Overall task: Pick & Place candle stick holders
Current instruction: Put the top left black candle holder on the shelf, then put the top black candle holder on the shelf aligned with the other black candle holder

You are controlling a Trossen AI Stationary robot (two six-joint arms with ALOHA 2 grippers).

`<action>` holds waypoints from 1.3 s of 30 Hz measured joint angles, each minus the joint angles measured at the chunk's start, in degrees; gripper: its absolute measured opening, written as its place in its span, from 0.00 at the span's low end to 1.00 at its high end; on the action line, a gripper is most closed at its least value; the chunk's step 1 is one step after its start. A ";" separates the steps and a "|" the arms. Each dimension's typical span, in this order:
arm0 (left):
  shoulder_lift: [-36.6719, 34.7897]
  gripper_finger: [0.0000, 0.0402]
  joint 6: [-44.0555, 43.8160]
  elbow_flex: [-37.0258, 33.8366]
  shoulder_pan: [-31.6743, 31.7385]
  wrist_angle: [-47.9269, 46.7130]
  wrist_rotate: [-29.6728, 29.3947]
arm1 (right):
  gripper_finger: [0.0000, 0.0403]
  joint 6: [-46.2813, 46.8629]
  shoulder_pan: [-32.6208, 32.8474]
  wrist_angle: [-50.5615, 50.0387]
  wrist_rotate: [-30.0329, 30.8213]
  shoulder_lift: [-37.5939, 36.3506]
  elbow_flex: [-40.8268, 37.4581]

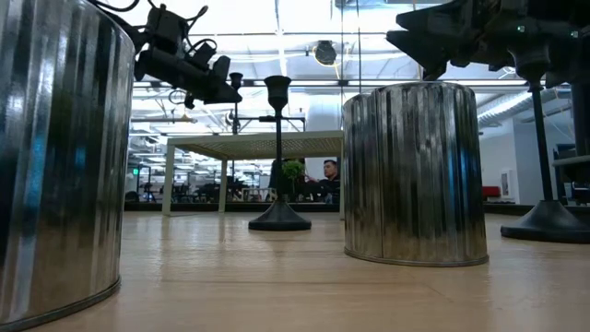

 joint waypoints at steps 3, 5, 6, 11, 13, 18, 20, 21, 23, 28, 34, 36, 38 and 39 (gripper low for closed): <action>0.00 0.15 0.12 0.02 -0.10 -0.86 0.02 | 0.42 -0.15 0.00 0.02 0.01 0.00 0.00; 0.00 0.21 0.15 0.02 -0.11 -1.43 0.01 | 0.42 -1.09 0.00 0.02 0.00 0.00 0.00; 0.00 0.24 0.15 0.02 -0.11 -1.72 -0.04 | 0.42 -1.52 0.00 0.01 -0.01 0.00 0.00; 0.00 0.36 0.23 0.02 -0.11 -3.77 -2.46 | 0.42 -1.67 0.00 0.04 -0.10 0.00 0.00; -0.02 0.39 1.07 0.02 -0.11 -4.68 -2.77 | 0.43 -1.54 0.00 0.34 0.04 0.00 0.00; -2.60 0.46 2.86 0.02 -0.11 -9.18 -2.62 | 0.51 -0.61 0.00 0.72 -0.20 0.00 0.00; -4.97 0.47 2.76 0.02 -0.12 -13.07 -1.21 | 0.55 0.04 0.00 -0.18 -1.75 0.00 0.00; -6.53 0.48 2.03 0.02 -0.15 -15.23 -0.18 | 0.57 0.00 0.01 -0.75 -2.70 0.00 0.00; -9.62 0.48 0.94 0.02 -0.17 -19.74 4.24 | 0.60 -0.23 0.20 -1.28 -3.22 0.00 -0.02; -16.19 0.43 5.70 0.02 -2.54 -30.18 25.42 | 0.64 -2.27 0.17 -1.71 -3.03 0.00 -0.02; -18.60 0.35 19.95 -1.21 -13.25 -41.27 44.23 | 0.64 -2.07 0.17 -2.23 -3.05 -0.02 -0.02; -18.47 0.33 22.47 -2.87 -18.47 -41.25 43.39 | 0.63 -1.58 0.17 -2.85 -3.05 0.00 -0.02; -18.31 0.32 23.11 -4.92 -23.63 -38.63 38.25 | 0.63 -1.19 0.17 -2.93 -3.05 -0.02 -0.02; -18.04 0.32 22.84 -5.98 -26.11 -36.48 34.49 | 0.63 -0.97 0.19 -3.03 -3.05 0.00 -0.02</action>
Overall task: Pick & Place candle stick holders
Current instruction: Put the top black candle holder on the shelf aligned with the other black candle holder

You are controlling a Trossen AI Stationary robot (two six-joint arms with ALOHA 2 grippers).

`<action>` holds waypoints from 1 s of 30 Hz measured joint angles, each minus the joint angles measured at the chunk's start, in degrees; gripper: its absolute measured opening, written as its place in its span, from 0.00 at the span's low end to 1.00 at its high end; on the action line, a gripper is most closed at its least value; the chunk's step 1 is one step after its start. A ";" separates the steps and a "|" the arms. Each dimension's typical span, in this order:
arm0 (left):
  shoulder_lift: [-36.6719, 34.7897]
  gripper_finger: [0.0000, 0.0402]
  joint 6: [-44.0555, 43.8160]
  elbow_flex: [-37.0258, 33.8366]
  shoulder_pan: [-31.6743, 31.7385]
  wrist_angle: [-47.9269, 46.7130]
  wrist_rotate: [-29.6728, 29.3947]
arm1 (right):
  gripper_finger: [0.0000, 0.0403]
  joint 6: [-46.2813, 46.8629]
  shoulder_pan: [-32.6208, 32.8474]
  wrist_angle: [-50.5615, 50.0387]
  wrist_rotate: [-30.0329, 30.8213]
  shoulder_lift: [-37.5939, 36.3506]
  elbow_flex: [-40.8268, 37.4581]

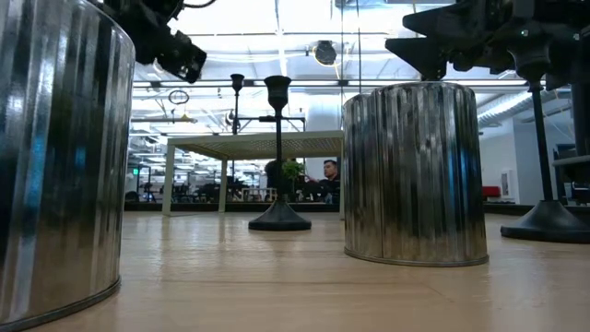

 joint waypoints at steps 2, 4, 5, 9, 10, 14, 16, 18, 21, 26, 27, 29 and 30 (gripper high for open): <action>0.40 0.32 -1.39 -2.70 -4.41 3.77 -7.37 | 0.63 0.65 -0.01 -0.08 0.00 0.00 0.00; 0.93 0.32 -3.35 -5.15 -8.34 8.96 -13.14 | 0.63 0.88 -0.01 -0.43 0.00 -0.02 0.00; 1.29 0.33 -4.06 -6.35 -10.06 11.62 -15.44 | 0.63 0.90 -0.01 -0.82 -0.02 0.00 0.00; 2.85 0.33 -8.56 -10.71 -15.05 20.29 -23.56 | 0.63 1.10 -0.01 -0.87 -0.02 0.00 -0.01; 3.28 0.33 -10.00 -11.43 -15.95 22.45 -25.63 | 0.63 1.10 -0.01 -0.91 -0.02 0.00 -0.01; 5.70 0.33 -14.79 -12.86 -18.51 26.23 -31.73 | 0.63 1.10 -0.01 -0.88 -0.02 0.00 0.00; 7.47 0.33 -16.65 -12.86 -19.40 28.22 -32.82 | 0.63 1.10 -0.01 -0.88 0.00 0.00 -0.01; 9.58 0.33 -17.77 -12.86 -20.16 30.00 -33.03 | 0.63 1.10 -0.01 -0.87 0.00 0.00 -0.02; 13.48 0.33 -18.20 -12.86 -21.20 34.48 -33.12 | 0.63 1.10 -0.01 -0.86 0.00 0.00 -0.02; 19.37 0.33 -18.91 -12.86 -22.37 43.23 -37.97 | 0.63 1.10 -0.01 -0.88 -0.02 0.00 0.00; 20.43 0.33 -19.42 -12.86 -22.38 44.53 -39.05 | 0.63 1.10 -0.01 -0.88 -0.01 0.00 -0.01; 22.48 0.33 -20.49 -12.84 -22.37 47.08 -40.24 | 0.63 1.10 -0.01 -0.88 0.00 0.00 -0.02; 23.48 0.33 -21.04 -12.84 -22.37 48.11 -40.60 | 0.63 1.10 -0.01 -0.88 0.00 0.00 0.00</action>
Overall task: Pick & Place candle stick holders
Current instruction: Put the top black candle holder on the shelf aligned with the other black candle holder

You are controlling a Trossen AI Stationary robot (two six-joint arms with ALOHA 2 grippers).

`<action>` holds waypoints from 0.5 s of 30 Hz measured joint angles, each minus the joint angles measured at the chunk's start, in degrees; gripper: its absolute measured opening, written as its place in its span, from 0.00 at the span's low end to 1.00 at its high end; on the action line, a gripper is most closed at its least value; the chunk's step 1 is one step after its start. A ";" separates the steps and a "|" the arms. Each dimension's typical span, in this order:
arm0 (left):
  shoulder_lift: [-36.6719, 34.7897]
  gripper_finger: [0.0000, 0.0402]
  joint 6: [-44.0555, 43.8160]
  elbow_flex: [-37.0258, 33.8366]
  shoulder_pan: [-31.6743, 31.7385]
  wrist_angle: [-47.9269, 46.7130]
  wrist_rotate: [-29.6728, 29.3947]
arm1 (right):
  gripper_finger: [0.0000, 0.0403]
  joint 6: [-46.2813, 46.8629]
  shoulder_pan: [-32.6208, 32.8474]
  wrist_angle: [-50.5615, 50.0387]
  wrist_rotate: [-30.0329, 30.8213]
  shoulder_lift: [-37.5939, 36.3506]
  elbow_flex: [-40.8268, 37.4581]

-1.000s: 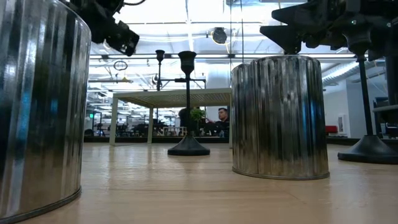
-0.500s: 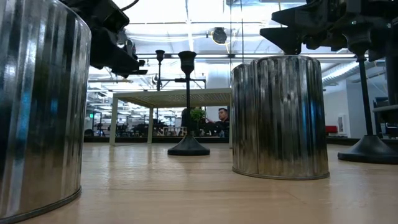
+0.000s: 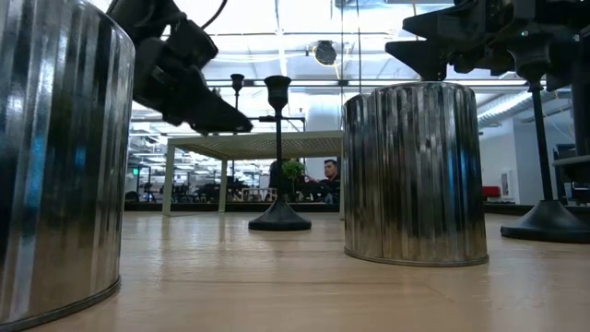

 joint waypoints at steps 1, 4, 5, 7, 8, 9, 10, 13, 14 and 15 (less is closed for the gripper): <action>0.92 0.33 -0.53 0.00 0.00 0.84 -0.10 | 0.63 0.00 0.00 0.00 0.00 0.00 -0.01; 3.99 0.33 -2.16 0.00 0.00 4.37 -0.10 | 0.63 0.00 0.00 0.00 0.00 0.00 -0.02; 4.99 0.33 -2.44 0.00 0.00 5.77 -0.11 | 0.63 -0.03 0.00 0.00 0.00 0.00 -0.01; 6.89 0.33 -2.67 0.02 0.00 8.37 -0.10 | 0.63 -0.18 0.00 -0.01 0.00 0.00 0.00; 7.81 0.33 -2.68 0.02 0.00 9.68 -0.10 | 0.63 -0.19 0.00 -0.01 0.00 0.00 0.00; 8.77 0.33 -2.70 0.04 0.00 11.10 -0.10 | 0.63 -0.17 0.00 0.00 0.00 0.00 -0.02; 9.73 0.33 -2.78 0.04 0.00 12.63 -0.10 | 0.63 -0.10 0.00 -0.02 0.00 0.00 0.00; 12.19 0.33 -2.91 0.04 0.00 16.61 -0.21 | 0.63 -0.04 0.00 0.00 0.00 0.00 -0.02; 13.03 0.33 -2.95 0.13 0.00 17.93 -0.46 | 0.63 -0.04 0.00 -0.02 0.00 0.00 -0.02; 13.77 0.33 -3.00 0.46 0.00 18.41 -0.87 | 0.63 -0.04 0.00 -0.02 0.00 0.00 -0.02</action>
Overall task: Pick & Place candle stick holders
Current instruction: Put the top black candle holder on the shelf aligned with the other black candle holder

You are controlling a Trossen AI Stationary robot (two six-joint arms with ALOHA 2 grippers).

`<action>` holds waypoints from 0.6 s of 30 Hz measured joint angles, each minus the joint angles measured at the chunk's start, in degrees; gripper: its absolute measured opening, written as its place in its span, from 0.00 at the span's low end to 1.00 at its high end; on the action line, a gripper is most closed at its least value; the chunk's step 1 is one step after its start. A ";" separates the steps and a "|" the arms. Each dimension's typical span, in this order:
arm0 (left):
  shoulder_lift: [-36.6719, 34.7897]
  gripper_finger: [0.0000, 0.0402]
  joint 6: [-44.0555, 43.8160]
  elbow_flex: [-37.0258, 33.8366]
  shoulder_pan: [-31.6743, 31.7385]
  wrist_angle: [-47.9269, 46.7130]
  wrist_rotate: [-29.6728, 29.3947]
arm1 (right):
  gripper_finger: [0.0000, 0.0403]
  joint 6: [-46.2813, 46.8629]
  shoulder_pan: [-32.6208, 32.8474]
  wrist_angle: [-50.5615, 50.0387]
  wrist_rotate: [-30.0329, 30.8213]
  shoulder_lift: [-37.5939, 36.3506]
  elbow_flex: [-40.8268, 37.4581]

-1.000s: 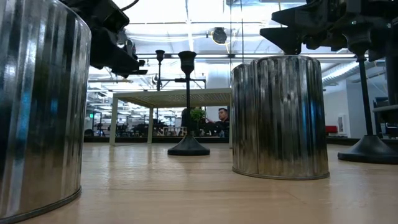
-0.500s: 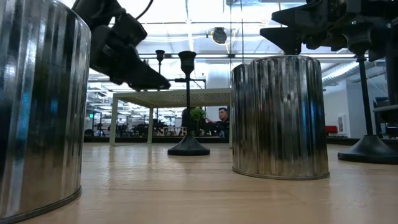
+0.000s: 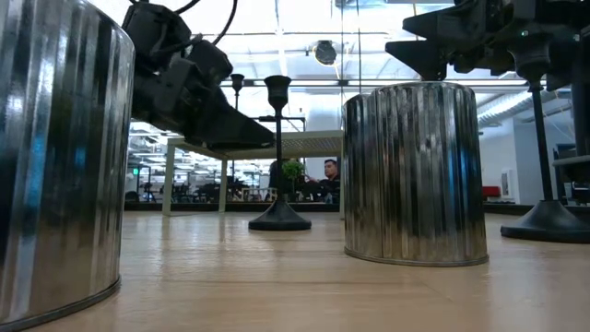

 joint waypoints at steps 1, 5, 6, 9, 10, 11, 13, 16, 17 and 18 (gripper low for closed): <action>0.68 0.33 -0.04 0.37 0.00 0.40 -0.48 | 0.63 0.00 0.00 0.00 0.00 0.00 0.00; 3.11 0.33 -0.06 2.71 0.04 0.94 -1.06 | 0.63 -0.05 0.00 -0.02 0.00 0.00 0.00; 3.70 0.33 0.01 3.34 0.04 0.92 -1.04 | 0.63 -0.08 0.00 0.00 0.00 0.00 0.00; 5.16 0.33 0.28 5.11 0.04 0.88 -1.10 | 0.63 -0.12 0.00 -0.36 0.00 0.00 0.00; 5.32 0.31 0.27 5.50 0.04 0.89 -1.09 | 0.63 -0.11 0.00 -0.43 0.00 0.00 0.00; 5.53 0.29 0.16 5.76 0.04 0.74 -1.10 | 0.63 -0.11 0.00 -0.67 0.00 0.00 0.00; 5.72 0.22 0.00 5.93 0.04 0.15 -1.05 | 0.63 -0.11 0.00 -1.08 0.00 0.00 0.00; 5.72 0.08 -0.18 5.93 0.04 -1.44 -0.58 | 0.63 -0.13 0.00 -1.85 0.00 0.00 0.00; 5.70 0.05 -0.29 5.93 0.01 -1.74 -0.60 | 0.63 -0.13 0.00 -2.10 0.00 0.00 0.00; 5.69 0.04 -0.92 5.93 0.00 -2.06 -0.60 | 0.63 -0.11 0.00 -2.32 0.00 0.00 0.00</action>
